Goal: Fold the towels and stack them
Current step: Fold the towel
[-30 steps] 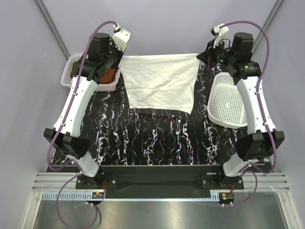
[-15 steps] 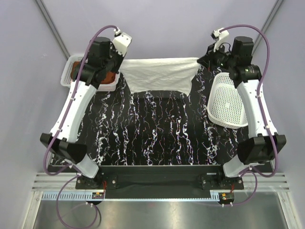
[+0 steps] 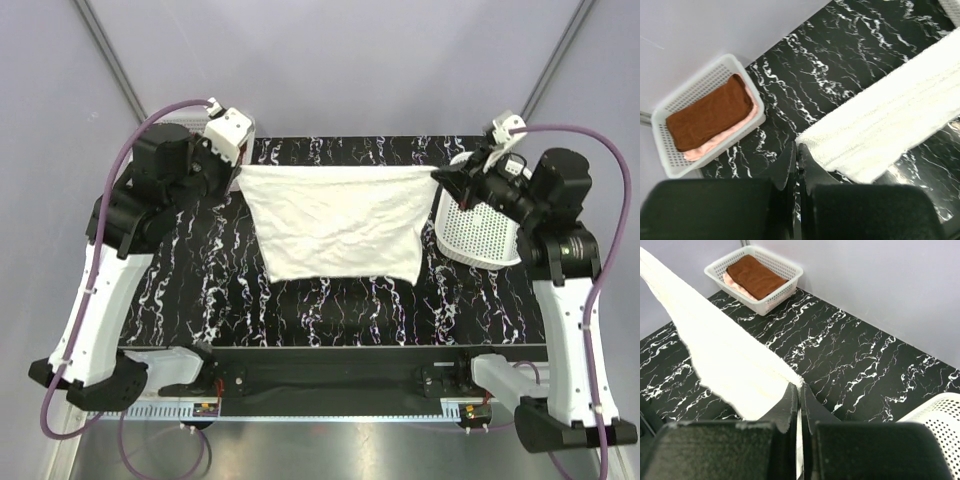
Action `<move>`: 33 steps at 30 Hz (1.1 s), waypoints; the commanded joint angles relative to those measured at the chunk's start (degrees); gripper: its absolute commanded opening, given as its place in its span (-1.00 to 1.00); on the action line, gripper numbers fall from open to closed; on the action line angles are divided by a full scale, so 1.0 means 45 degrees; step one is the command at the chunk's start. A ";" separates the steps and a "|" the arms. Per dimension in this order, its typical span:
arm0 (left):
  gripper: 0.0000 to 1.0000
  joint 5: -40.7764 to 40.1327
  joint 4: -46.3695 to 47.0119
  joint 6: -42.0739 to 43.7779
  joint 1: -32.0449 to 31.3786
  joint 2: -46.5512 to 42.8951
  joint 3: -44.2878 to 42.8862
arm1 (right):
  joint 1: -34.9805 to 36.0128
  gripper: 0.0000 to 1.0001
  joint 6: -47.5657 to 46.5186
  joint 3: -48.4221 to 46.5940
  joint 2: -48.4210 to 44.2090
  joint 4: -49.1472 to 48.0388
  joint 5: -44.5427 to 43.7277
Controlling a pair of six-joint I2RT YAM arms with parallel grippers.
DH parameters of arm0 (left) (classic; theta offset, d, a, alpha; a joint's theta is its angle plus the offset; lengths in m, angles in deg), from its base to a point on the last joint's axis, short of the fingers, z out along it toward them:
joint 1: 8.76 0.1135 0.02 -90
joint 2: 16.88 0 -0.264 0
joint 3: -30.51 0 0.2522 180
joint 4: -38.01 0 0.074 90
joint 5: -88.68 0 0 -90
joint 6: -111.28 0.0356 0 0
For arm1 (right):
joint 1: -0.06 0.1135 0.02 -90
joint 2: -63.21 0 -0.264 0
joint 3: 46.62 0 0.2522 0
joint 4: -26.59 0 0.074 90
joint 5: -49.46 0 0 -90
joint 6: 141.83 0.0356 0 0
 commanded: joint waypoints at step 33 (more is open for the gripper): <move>-1.00 0.1151 0.4726 0.1136 0.3244 1.2572 -0.3212 | -0.0237 -1.00 -0.2633 -0.7627 1.6748 -0.1882 -0.0796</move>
